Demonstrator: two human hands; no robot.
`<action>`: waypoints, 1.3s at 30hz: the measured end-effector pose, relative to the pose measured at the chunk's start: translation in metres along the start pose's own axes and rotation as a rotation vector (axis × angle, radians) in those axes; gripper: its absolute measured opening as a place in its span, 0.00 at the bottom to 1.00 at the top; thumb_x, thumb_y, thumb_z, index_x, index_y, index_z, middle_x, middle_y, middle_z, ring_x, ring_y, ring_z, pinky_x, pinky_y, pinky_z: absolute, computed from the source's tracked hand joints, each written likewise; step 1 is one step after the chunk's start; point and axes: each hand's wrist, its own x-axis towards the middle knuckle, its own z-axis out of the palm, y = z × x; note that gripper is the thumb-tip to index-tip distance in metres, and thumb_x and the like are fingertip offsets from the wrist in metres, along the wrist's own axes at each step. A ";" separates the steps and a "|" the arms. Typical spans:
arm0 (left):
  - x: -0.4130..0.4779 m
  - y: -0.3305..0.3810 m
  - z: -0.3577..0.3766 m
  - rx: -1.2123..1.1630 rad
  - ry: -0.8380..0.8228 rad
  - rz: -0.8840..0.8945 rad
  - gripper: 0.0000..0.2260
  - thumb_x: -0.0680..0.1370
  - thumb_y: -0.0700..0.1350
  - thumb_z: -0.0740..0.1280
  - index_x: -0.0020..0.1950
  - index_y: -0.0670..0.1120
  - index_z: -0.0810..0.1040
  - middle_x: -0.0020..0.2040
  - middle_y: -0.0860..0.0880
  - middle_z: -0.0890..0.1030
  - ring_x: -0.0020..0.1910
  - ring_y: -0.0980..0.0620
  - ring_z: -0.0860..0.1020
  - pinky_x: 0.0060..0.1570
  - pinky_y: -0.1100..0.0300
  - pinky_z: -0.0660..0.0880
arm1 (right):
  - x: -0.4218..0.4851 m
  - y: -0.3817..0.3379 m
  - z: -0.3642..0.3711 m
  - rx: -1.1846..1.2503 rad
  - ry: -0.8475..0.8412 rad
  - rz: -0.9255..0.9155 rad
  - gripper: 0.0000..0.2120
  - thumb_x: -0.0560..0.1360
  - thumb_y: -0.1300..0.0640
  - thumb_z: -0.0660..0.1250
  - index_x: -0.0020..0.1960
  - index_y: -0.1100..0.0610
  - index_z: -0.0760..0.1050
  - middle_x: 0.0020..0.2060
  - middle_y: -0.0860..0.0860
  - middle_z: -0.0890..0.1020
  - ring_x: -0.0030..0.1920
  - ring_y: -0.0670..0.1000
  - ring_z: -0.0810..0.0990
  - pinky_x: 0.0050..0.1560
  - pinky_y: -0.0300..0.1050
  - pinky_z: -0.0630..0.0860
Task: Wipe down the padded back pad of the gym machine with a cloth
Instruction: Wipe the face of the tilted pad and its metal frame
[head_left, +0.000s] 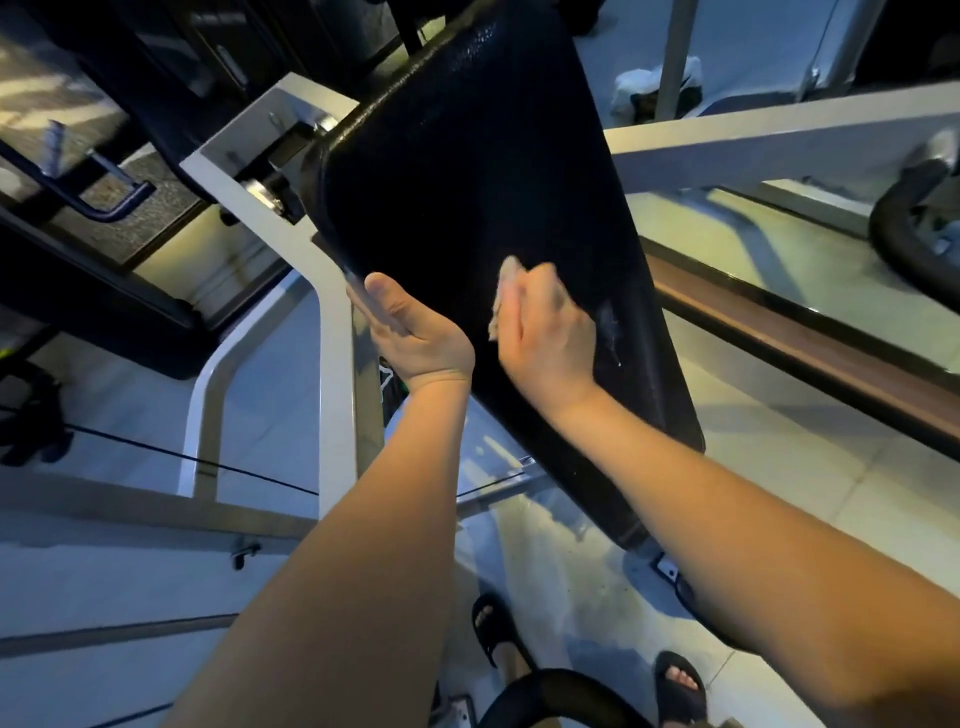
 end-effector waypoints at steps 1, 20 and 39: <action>0.000 0.000 0.001 0.005 0.004 -0.015 0.35 0.80 0.66 0.45 0.82 0.49 0.52 0.82 0.50 0.56 0.80 0.52 0.54 0.78 0.58 0.49 | -0.013 0.000 -0.003 -0.051 -0.033 -0.131 0.11 0.83 0.55 0.62 0.44 0.60 0.72 0.34 0.55 0.78 0.29 0.61 0.79 0.23 0.47 0.65; -0.005 0.007 -0.005 0.022 -0.058 -0.090 0.27 0.85 0.56 0.47 0.82 0.46 0.51 0.82 0.50 0.53 0.80 0.51 0.52 0.49 0.90 0.46 | 0.086 -0.002 0.003 -0.132 0.089 -0.107 0.15 0.83 0.53 0.58 0.50 0.64 0.75 0.38 0.57 0.81 0.33 0.63 0.80 0.30 0.45 0.64; -0.060 0.030 -0.047 0.447 -0.157 0.409 0.20 0.74 0.34 0.60 0.65 0.45 0.68 0.69 0.45 0.63 0.67 0.43 0.65 0.70 0.41 0.63 | -0.083 0.048 -0.050 0.024 -0.366 0.277 0.12 0.85 0.48 0.58 0.52 0.57 0.68 0.43 0.54 0.82 0.43 0.62 0.81 0.38 0.55 0.74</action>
